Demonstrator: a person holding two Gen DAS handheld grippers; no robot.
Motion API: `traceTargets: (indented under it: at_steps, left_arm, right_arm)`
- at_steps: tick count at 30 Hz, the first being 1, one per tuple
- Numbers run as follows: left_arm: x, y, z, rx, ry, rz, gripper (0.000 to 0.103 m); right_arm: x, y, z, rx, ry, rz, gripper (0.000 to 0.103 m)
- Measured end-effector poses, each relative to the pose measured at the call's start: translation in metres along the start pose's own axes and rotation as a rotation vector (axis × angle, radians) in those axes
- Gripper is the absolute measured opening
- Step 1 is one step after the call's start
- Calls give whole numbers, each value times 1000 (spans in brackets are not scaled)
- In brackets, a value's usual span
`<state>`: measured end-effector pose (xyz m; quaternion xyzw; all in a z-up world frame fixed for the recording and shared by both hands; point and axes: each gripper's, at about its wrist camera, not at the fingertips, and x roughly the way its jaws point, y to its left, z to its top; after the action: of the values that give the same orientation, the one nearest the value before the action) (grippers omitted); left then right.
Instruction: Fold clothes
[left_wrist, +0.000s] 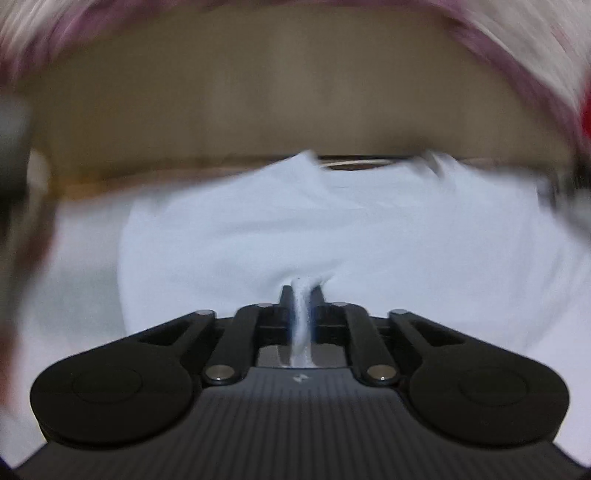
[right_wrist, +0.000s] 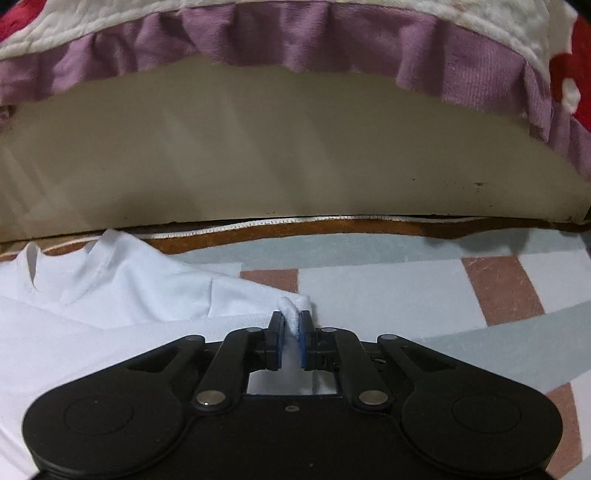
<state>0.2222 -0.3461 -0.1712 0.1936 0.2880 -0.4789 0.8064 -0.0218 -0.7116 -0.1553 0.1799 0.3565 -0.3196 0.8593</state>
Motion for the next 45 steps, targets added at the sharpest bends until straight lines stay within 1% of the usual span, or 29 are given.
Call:
traceTargets:
  at_steps: [1, 3, 5, 7, 8, 9, 10, 11, 13, 14, 15, 16, 17, 18, 19, 20, 22, 24, 26, 27, 28, 29, 31, 32, 35, 39, 41, 43, 45]
  left_arm:
    - [-7, -7, 4, 41, -31, 37, 6]
    - [-16, -7, 11, 17, -82, 93, 7]
    - [-17, -9, 15, 28, -97, 185, 9]
    - [-15, -19, 13, 69, -87, 269, 24]
    - [-16, -22, 10, 76, -90, 237, 40]
    - [-20, -25, 5, 81, -102, 196, 47]
    - [-23, -28, 0, 87, -110, 163, 47]
    - [-23, -31, -5, 97, -101, 154, 47]
    - [-18, -35, -13, 103, -66, 135, 47]
    - [-15, -34, -17, 93, -41, 132, 47]
    - [-14, -32, -23, 79, -16, 150, 47]
    - [-15, -26, -28, 53, -7, 179, 48]
    - [-20, -18, -32, 10, -6, 201, 50]
    - [-24, -9, -35, -32, -5, 221, 50]
    - [-30, -1, -38, -69, -2, 230, 51]
    - [-35, 8, -41, -106, 0, 240, 51]
    - [-43, 24, -44, -179, 23, 261, 51]
    - [-51, 38, -47, -215, 56, 232, 51]
    - [-64, 49, -49, -239, 39, 241, 51]
    - [-69, 56, -49, -264, 38, 245, 51]
    - [-73, 64, -49, -301, 42, 241, 51]
    - [-76, 72, -50, -343, 47, 227, 51]
    - [-82, 86, -53, -430, 56, 195, 51]
    - [-84, 92, -55, -464, 59, 184, 51]
    - [-85, 98, -59, -524, 53, 115, 51]
    - [-75, 84, -61, -511, 12, -30, 51]
    - [-70, 73, -60, -464, -15, -60, 52]
    - [-62, 62, -59, -429, -20, -74, 55]
    - [-53, 56, -57, -457, 1, -111, 55]
  right_arm:
    - [0, 3, 0, -26, -1, -16, 8]
    - [-4, 8, 2, -59, -12, -45, 8]
    - [-7, 11, 5, -72, -25, -74, 7]
    - [-9, 18, 4, -110, -9, -216, 8]
    - [-10, 22, 3, -128, -1, -286, 12]
    - [-18, 22, 0, -102, -20, -236, 17]
    - [-27, 23, -3, -77, -40, -186, 18]
    - [-36, 24, -6, -52, -59, -136, 17]
    - [-51, 34, -20, -97, -78, -36, 23]
    - [-58, 39, -27, -120, -87, 14, 24]
    - [-65, 44, -34, -143, -96, 64, 25]
    - [-66, 49, -42, -180, -87, 101, 29]
    - [-64, 53, -51, -220, -58, 104, 33]
    - [-62, 56, -60, -261, -28, 106, 33]
    - [-60, 57, -69, -306, -25, 75, 33]
    - [-58, 58, -79, -352, -23, 43, 38]
    - [-64, 55, -94, -415, -93, 16, 45]
    - [-66, 48, -102, -402, -128, 13, 47]
    - [-64, 38, -99, -312, -122, 42, 49]
    - [-63, 33, -97, -261, -109, 48, 51]
    - [-62, 28, -95, -210, -97, 53, 57]
    - [-64, 31, -96, -207, -95, 47, 60]
    - [-66, 35, -97, -201, -91, 34, 62]
    - [-68, 37, -98, -198, -90, 28, 65]
    - [-72, 43, -100, -189, -84, 8, 69]
    - [-78, 52, -103, -177, -76, -17, 69]
    - [-81, 56, -104, -171, -73, -30, 69]
    - [-78, 70, -102, -186, -64, -12, 70]
    - [-77, 79, -95, -183, -73, -7, 70]
